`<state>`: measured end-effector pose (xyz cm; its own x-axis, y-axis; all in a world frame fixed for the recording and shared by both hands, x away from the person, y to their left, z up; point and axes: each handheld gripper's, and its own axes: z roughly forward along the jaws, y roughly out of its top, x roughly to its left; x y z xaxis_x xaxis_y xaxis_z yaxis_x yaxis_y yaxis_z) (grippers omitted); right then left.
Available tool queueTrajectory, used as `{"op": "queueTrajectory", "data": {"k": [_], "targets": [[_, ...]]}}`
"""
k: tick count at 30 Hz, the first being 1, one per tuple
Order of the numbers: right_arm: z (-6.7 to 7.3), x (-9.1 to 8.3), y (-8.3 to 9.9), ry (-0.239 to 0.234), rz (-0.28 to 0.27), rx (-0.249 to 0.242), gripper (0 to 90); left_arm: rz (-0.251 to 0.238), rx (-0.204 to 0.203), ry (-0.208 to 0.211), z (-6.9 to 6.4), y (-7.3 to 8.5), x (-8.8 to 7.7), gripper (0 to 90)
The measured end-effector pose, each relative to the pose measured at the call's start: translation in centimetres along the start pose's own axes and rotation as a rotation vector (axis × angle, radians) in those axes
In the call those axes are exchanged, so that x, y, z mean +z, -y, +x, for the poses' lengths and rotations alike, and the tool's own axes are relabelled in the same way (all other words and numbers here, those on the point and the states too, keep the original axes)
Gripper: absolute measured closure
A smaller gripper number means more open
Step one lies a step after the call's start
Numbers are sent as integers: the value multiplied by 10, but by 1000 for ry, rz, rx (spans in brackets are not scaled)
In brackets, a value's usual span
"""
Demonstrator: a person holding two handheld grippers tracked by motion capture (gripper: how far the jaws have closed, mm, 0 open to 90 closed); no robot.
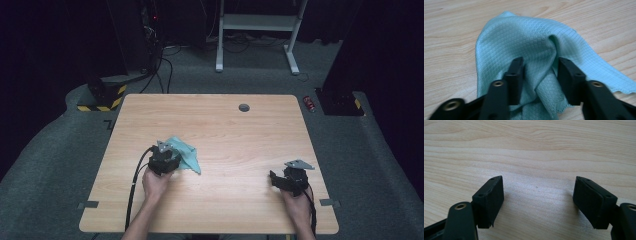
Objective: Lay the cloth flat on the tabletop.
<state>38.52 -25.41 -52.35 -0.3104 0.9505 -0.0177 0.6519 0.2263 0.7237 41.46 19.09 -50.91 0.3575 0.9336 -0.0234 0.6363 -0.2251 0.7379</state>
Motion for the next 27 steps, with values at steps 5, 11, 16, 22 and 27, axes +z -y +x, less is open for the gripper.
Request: {"op": "queueTrajectory", "data": {"k": [5, 11, 16, 22, 27], "targets": [[0, 0, 0, 0, 0, 0, 246, -17, -2, 33, 2, 0, -1, 836], [0, 0, 0, 0, 0, 1, 246, -45, -5, 77, 1, -1, -3, 863], [0, 0, 0, 0, 0, 0, 247, -81, 3, 116, -4, -2, -4, 869], [0, 0, 0, 0, 0, 1, 247, -92, -5, 155, -10, -4, -4, 870], [0, 0, 0, 0, 0, 1, 247, -88, -2, 172, -13, -7, -4, 871]]}}
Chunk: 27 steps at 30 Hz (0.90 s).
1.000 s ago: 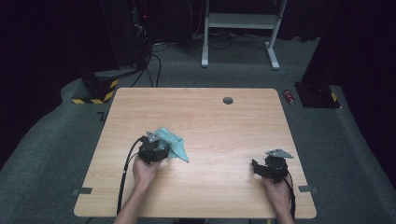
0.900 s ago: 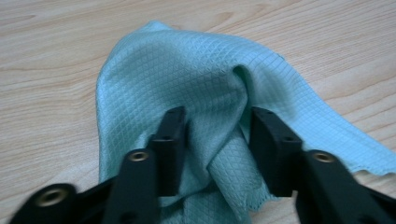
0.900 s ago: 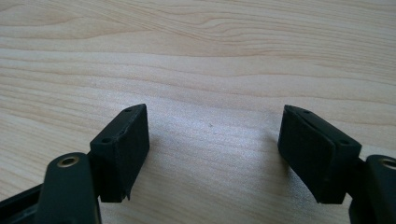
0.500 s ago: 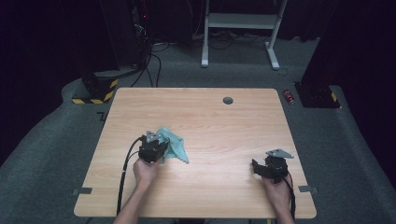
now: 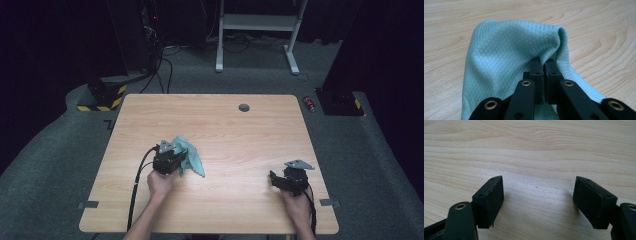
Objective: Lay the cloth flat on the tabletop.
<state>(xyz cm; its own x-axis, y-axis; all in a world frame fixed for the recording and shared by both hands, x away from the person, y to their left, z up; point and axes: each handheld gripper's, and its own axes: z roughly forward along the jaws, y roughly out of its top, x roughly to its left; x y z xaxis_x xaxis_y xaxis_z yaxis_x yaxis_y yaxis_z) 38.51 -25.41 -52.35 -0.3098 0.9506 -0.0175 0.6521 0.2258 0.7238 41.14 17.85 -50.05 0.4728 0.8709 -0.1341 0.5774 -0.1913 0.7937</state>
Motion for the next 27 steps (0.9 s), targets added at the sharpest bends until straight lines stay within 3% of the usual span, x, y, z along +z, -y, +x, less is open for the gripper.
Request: {"op": "queueTrajectory", "data": {"k": [14, 17, 27], "targets": [[0, 0, 0, 0, 0, 0, 247, 15, 53, 86, -27, -20, 13, 872], [0, 0, 0, 1, 0, 0, 247, 2, 47, 117, -33, -23, 15, 872], [0, 0, 0, 1, 0, 1, 246, 9, 54, 151, -46, -30, 23, 872]]}}
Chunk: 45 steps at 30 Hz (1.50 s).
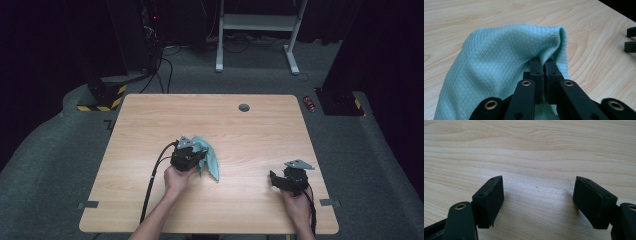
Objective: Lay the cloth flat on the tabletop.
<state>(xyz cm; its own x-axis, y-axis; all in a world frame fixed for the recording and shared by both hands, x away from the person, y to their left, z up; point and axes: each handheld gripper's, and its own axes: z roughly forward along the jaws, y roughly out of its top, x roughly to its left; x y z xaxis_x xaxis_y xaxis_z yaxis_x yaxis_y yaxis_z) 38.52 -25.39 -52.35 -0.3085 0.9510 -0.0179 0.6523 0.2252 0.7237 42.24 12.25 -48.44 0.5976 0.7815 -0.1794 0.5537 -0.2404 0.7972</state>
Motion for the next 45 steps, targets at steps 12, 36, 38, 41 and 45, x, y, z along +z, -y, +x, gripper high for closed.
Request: {"op": "queueTrajectory", "data": {"k": [12, 36, 38, 41, 45], "targets": [[0, 0, 0, 1, 0, 1, 246, -12, 32, 86, -26, -22, 17, 871], [0, 0, 0, 1, 0, 0, 247, 36, 63, 88, -32, -19, 22, 653], [0, 0, 0, 1, -1, 0, 250, 33, 58, 79, -30, -17, 18, 623], [0, 0, 0, 2, -2, 0, 263, 35, 58, 65, -28, -14, 13, 589], [1, -1, 0, -7, -14, -10, 385, 47, 57, 32, -24, -5, -1, 559]]}}
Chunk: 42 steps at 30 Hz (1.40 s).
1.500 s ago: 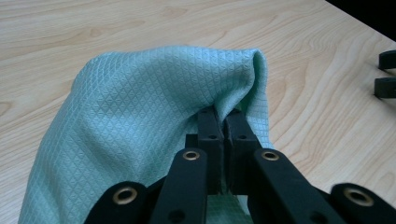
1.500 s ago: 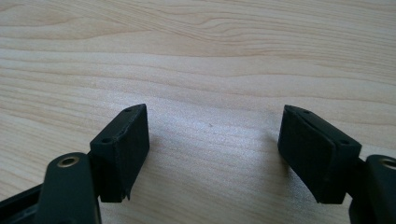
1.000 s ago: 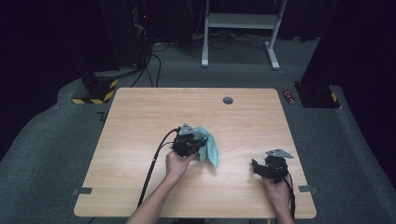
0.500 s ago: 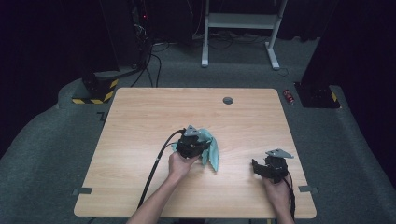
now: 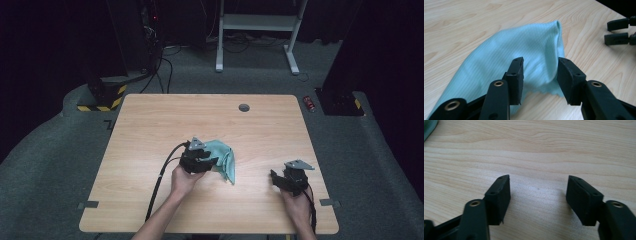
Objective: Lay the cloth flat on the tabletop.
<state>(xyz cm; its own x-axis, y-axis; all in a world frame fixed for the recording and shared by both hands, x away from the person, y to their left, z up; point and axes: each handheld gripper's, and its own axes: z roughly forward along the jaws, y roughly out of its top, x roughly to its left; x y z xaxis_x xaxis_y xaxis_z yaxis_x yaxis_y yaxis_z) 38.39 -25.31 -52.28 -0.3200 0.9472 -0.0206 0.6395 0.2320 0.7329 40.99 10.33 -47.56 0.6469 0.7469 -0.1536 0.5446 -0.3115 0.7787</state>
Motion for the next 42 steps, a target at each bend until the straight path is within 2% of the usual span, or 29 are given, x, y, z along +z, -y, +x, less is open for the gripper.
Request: {"op": "queueTrajectory", "data": {"k": [6, 7, 8, 9, 11, 12, 13, 14, 15, 16, 17, 20, 24, 28, 29, 30, 32, 34, 40, 42], "targets": [[2, 0, -1, -5, -3, -2, 419, 11, -2, -38, 3, 12, -10, 524], [4, 0, -1, -8, -3, -6, 464, 14, -5, -57, 5, 16, -12, 519], [4, 0, -1, -8, -3, -6, 464, 14, -5, -57, 5, 16, -12, 516], [7, -1, -2, -32, 7, -15, 476, 8, -16, -70, 6, 21, -13, 514], [14, -2, -3, -84, 3, -29, 496, 10, -23, -72, 7, 23, -13, 509], [14, -2, -3, -84, 3, -29, 496, 10, -29, -72, 7, 25, -13, 509], [25, -4, -4, -115, -8, -67, 510, 15, -33, -76, 7, 28, -12, 505], [31, -5, -5, -134, -19, -84, 512, 18, -37, -77, 6, 29, -11, 504], [36, -5, -6, -155, -28, -93, 513, 24, -35, -77, 6, 30, -10, 503], [36, -5, -6, -155, -28, -93, 513, 24, -35, -77, 6, 30, -10, 503], [46, -6, -9, -196, -44, -107, 515, 34, -25, -86, 5, 31, -7, 503], [58, -4, -15, -243, -61, -123, 521, 36, -24, -89, 4, 31, -2, 509], [74, 2, -21, -292, -64, -131, 533, 41, -20, -81, 3, 31, 4, 585], [89, 4, -23, -325, -77, -166, 548, 48, -14, -87, 3, 31, 9, 646], [89, 4, -23, -325, -77, -166, 548, 48, -14, -87, 3, 31, 9, 659], [96, 5, -23, -340, -73, -173, 553, 47, -18, -89, 4, 31, 10, 677], [98, 6, -24, -347, -70, -181, 556, 46, -20, -92, 5, 31, 10, 695], [105, 10, -24, -361, -62, -203, 568, 47, -27, -93, 7, 31, 11, 759], [113, 14, -25, -377, -49, -215, 618, 47, -31, -93, 11, 32, 11, 871], [115, 18, -25, -372, -29, -228, 683, 39, -39, -86, 14, 31, 10, 897]]}}
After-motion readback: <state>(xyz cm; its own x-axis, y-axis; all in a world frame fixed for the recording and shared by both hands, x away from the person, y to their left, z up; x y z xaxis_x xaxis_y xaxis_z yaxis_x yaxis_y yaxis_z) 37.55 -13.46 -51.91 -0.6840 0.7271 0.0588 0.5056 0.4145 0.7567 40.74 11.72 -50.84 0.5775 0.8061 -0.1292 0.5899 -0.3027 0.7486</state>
